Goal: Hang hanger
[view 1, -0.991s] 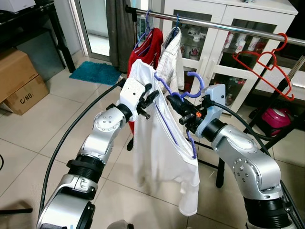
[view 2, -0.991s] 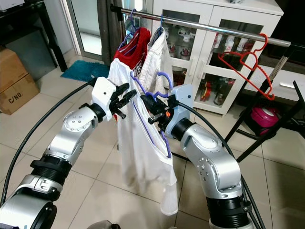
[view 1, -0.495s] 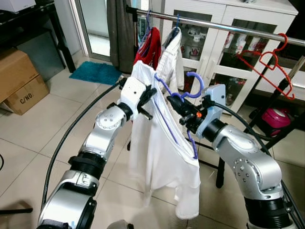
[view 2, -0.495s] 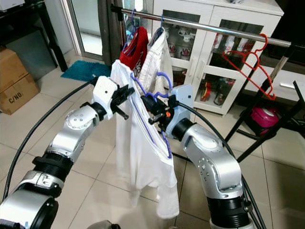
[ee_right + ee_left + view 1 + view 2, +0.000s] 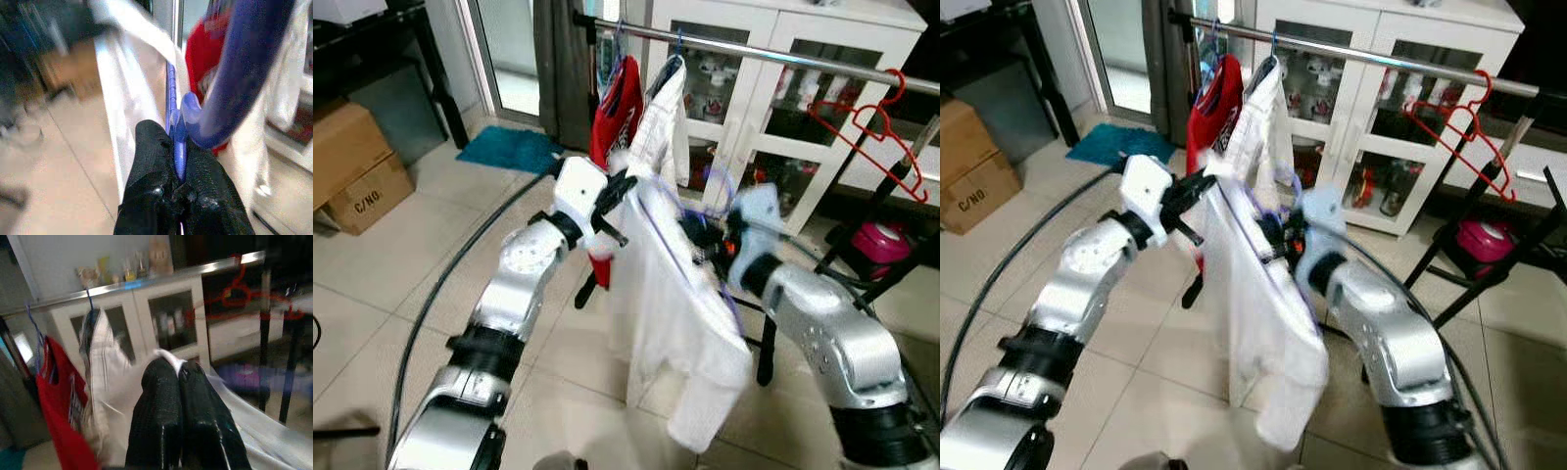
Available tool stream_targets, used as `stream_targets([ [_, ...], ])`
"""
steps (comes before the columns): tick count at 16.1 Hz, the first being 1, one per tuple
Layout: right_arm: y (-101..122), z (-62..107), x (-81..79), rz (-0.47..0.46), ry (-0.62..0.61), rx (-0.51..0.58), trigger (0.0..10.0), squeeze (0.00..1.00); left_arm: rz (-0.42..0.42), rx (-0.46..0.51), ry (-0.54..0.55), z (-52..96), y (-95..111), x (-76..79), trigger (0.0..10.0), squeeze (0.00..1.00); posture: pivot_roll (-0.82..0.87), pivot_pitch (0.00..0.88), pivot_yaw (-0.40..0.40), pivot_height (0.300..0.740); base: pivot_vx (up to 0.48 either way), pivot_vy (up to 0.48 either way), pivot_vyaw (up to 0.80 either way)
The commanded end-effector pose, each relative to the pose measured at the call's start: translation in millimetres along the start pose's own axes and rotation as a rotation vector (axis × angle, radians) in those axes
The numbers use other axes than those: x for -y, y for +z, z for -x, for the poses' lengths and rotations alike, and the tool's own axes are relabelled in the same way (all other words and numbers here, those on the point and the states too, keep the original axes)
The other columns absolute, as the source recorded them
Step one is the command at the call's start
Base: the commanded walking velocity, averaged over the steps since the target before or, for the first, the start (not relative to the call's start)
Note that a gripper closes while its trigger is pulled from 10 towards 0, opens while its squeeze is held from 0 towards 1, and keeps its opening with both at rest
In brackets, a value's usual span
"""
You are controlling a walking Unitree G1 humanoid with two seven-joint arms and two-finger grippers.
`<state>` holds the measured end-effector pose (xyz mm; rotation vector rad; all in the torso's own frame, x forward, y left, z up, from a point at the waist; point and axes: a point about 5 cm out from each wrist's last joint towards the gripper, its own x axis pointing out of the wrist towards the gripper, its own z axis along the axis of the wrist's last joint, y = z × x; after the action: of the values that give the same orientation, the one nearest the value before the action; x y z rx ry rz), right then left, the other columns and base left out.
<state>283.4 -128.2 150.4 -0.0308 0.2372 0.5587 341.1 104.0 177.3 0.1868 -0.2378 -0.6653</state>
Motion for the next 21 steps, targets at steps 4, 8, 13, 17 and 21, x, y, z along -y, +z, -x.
stream_targets([
  [4,-6.1,11.4,-10.4,0.046,0.175,-0.023,0.0,0.00,-0.112,0.073,0.253,9.9,34.5,-55.1,0.0,0.00,-0.12,0.000,-0.031,0.740,0.000,0.000,0.00],
  [8,11.2,28.4,-19.7,-0.009,0.357,0.105,0.0,0.00,-0.252,-0.122,0.449,27.3,27.7,-108.0,0.0,0.00,-0.12,0.000,-0.023,0.740,0.000,0.000,0.00],
  [13,22.4,34.7,-27.8,-0.126,0.421,0.210,0.0,0.00,-0.207,-0.191,0.400,23.5,12.2,-109.3,0.0,0.00,-0.12,0.000,-0.007,0.740,0.000,0.000,0.00],
  [17,40.5,5.3,-6.4,-0.337,0.065,0.363,0.0,0.00,0.020,-0.089,0.008,-4.1,-1.4,-29.0,0.0,0.00,-0.13,0.000,-0.004,0.740,0.000,0.000,0.00],
  [21,37.1,-4.6,32.3,-0.418,-0.344,0.418,0.0,0.00,0.175,-0.005,-0.178,-7.3,9.0,15.8,0.0,0.00,-0.12,0.000,-0.003,0.740,0.000,0.000,0.00],
])
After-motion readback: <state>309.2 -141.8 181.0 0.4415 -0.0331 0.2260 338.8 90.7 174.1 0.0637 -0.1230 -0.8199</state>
